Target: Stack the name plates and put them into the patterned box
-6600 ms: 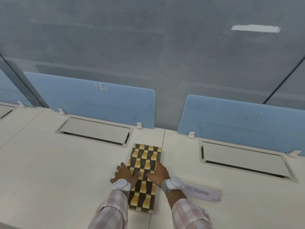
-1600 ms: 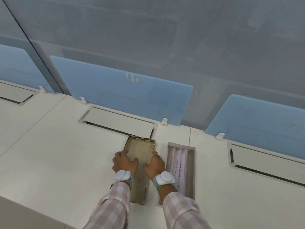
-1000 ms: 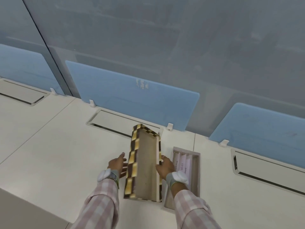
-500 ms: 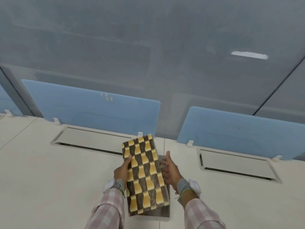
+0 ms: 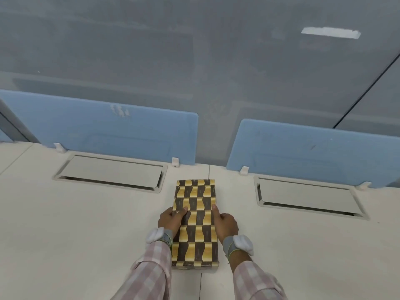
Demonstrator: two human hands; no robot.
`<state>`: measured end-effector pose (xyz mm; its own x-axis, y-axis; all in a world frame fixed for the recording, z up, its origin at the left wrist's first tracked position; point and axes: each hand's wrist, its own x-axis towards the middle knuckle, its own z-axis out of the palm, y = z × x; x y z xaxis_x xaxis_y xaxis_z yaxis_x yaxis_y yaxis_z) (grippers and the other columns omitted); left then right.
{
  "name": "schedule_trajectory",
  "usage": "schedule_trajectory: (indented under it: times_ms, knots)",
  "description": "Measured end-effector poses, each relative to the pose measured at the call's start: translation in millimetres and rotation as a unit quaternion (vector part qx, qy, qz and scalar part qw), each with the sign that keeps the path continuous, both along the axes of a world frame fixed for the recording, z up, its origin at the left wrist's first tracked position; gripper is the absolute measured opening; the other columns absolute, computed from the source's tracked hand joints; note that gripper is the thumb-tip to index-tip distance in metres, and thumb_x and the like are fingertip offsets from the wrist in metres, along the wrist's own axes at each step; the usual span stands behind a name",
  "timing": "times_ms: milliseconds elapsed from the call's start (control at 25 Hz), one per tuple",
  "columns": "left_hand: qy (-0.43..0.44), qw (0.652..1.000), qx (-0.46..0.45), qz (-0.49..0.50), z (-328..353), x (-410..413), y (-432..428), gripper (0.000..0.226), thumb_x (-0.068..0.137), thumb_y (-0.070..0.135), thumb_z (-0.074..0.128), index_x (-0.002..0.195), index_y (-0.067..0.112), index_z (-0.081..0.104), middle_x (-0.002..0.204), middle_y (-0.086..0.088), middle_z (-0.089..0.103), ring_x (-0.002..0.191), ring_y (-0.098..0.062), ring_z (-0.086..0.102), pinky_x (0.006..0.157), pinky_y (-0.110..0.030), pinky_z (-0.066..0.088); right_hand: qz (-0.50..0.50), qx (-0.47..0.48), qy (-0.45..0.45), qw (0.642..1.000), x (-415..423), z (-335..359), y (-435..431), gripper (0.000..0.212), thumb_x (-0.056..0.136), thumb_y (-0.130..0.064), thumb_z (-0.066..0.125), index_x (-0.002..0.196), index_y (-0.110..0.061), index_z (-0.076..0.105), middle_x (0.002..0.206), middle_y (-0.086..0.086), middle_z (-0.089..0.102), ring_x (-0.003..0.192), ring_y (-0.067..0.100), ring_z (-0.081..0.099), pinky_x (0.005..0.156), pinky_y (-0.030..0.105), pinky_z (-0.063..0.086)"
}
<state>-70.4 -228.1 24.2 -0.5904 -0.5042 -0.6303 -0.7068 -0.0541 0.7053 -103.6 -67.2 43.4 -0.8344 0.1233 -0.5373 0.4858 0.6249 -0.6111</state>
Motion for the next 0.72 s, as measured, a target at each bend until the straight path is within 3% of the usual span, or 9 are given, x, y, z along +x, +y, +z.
schedule_trajectory:
  times_ms: [80,200,320,440,600,720]
  knots:
    - [0.0,1.0,-0.011,0.003,-0.2,1.4,1.7,0.06,0.066,0.057,0.076,0.106,0.013,0.072,0.108,-0.008,0.074,0.098,-0.03,0.065,0.086,-0.032,0.05,-0.031,0.015,0.029,0.999,1.8,0.1,2.1,0.061,0.092,-0.066,0.037,0.084,-0.014,0.07,0.088,0.008,0.073,0.089,0.031,0.067,0.077,0.032,0.046]
    - [0.001,0.999,-0.027,-0.017,2.2,0.5,4.5,0.065,0.059,0.06,0.079,0.11,0.021,0.072,0.107,-0.001,0.073,0.097,-0.025,0.066,0.089,-0.031,0.052,-0.067,0.034,0.055,0.996,5.4,-1.6,6.2,0.05,0.096,-0.056,0.039,0.111,-0.016,0.065,0.109,0.011,0.072,0.103,0.033,0.065,0.079,0.031,0.04]
    - [-0.004,0.997,-0.052,-0.058,4.2,-4.4,8.0,0.072,0.068,0.055,0.079,0.128,0.019,0.061,0.121,-0.006,0.067,0.11,-0.027,0.063,0.091,-0.03,0.047,-0.025,0.049,0.008,0.998,-1.2,-9.5,10.2,0.052,0.101,-0.049,0.033,0.126,-0.011,0.059,0.129,0.014,0.064,0.117,0.035,0.059,0.097,0.036,0.044]
    - [-0.034,0.993,-0.07,-0.093,-0.7,-9.5,13.1,0.071,0.079,0.051,0.073,0.136,0.013,0.054,0.132,-0.01,0.063,0.121,-0.03,0.059,0.098,-0.032,0.045,0.037,0.072,-0.039,0.996,-13.5,-24.5,13.1,0.053,0.101,-0.048,0.033,0.127,-0.009,0.058,0.132,0.014,0.062,0.119,0.034,0.058,0.099,0.035,0.044]
    - [-0.056,0.991,-0.079,-0.096,-12.4,-9.4,20.4,0.061,0.084,0.051,0.066,0.13,0.012,0.058,0.128,-0.011,0.065,0.116,-0.032,0.062,0.093,-0.034,0.048,0.094,0.102,-0.039,0.99,-24.6,-36.5,14.1,0.051,0.101,-0.047,0.037,0.116,-0.006,0.063,0.122,0.015,0.068,0.11,0.033,0.063,0.091,0.033,0.048]
    - [-0.09,0.981,-0.104,-0.133,-9.0,-19.8,16.6,0.073,0.083,0.054,0.065,0.139,0.009,0.049,0.138,-0.013,0.057,0.124,-0.032,0.056,0.1,-0.036,0.045,0.141,0.127,-0.041,0.981,-36.1,-25.3,11.1,0.045,0.099,-0.042,0.046,0.121,-0.006,0.06,0.125,0.015,0.066,0.111,0.032,0.064,0.092,0.032,0.052]
